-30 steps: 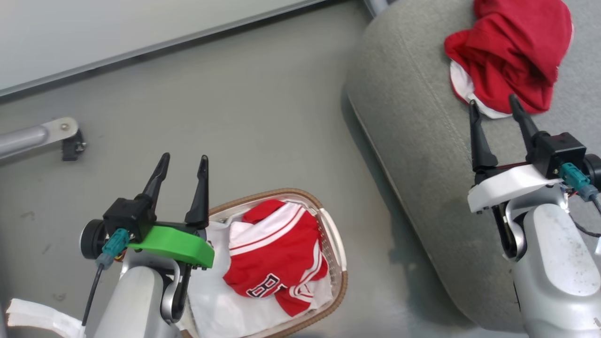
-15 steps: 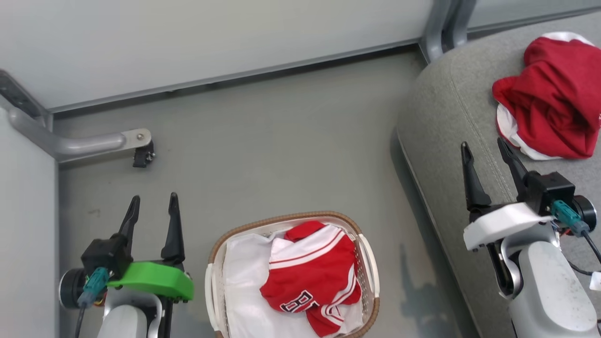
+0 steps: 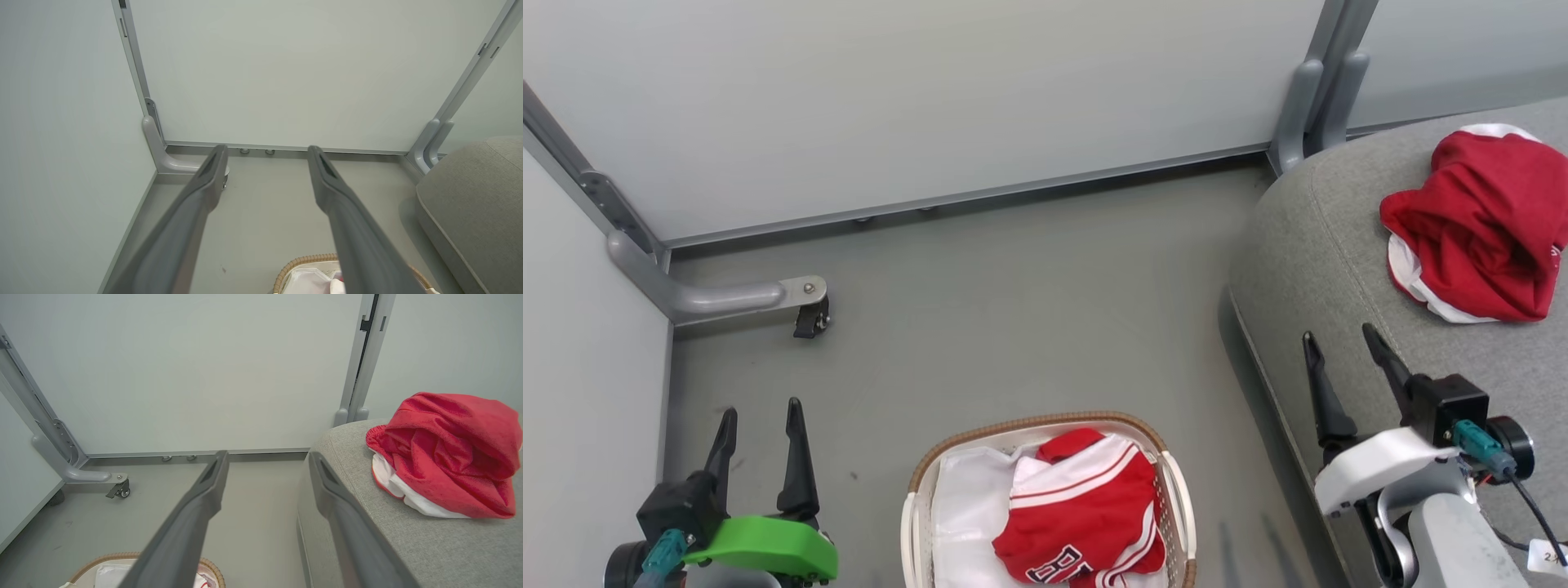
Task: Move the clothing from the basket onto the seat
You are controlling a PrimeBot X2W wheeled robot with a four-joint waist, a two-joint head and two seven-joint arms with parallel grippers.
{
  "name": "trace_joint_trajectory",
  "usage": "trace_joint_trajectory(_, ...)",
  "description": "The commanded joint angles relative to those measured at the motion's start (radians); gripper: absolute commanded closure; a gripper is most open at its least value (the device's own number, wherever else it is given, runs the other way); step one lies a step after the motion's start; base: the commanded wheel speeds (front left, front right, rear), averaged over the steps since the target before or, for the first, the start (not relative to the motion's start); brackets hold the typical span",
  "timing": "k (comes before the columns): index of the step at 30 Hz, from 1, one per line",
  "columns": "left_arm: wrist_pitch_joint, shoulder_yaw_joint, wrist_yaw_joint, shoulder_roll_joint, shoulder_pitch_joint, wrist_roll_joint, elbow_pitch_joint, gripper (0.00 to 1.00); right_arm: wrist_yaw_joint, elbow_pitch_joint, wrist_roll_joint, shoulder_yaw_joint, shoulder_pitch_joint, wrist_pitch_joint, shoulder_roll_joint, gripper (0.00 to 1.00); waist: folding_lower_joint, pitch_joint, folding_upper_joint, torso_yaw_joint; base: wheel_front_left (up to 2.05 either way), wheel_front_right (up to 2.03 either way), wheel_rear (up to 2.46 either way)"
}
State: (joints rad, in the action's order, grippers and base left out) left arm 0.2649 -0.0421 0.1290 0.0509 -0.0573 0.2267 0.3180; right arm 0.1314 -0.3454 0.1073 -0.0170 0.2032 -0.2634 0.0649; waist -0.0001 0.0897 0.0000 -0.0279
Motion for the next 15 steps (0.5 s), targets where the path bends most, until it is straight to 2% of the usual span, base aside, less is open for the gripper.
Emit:
trace_joint_trajectory(1,-0.001,-0.002,0.003,0.000,0.020,0.006,-0.001,0.00,-0.001,0.002,0.011,0.007,-0.023,-0.002,0.000,0.00,0.0001,-0.020,0.0000,0.004,0.00,0.00,0.00)
trace_joint_trajectory(10,-0.001,0.012,0.003,0.000,0.075,0.028,-0.006,0.00,-0.001,0.002,0.031,0.045,-0.085,-0.002,-0.008,0.00,0.0001,-0.060,0.0000,0.011,0.00,0.00,0.00)
trace_joint_trajectory(15,-0.001,0.019,0.003,0.000,0.090,0.038,-0.012,0.00,-0.001,0.009,0.046,0.033,-0.109,-0.002,-0.012,0.00,0.0001,-0.065,0.0000,0.019,0.00,0.00,0.00)
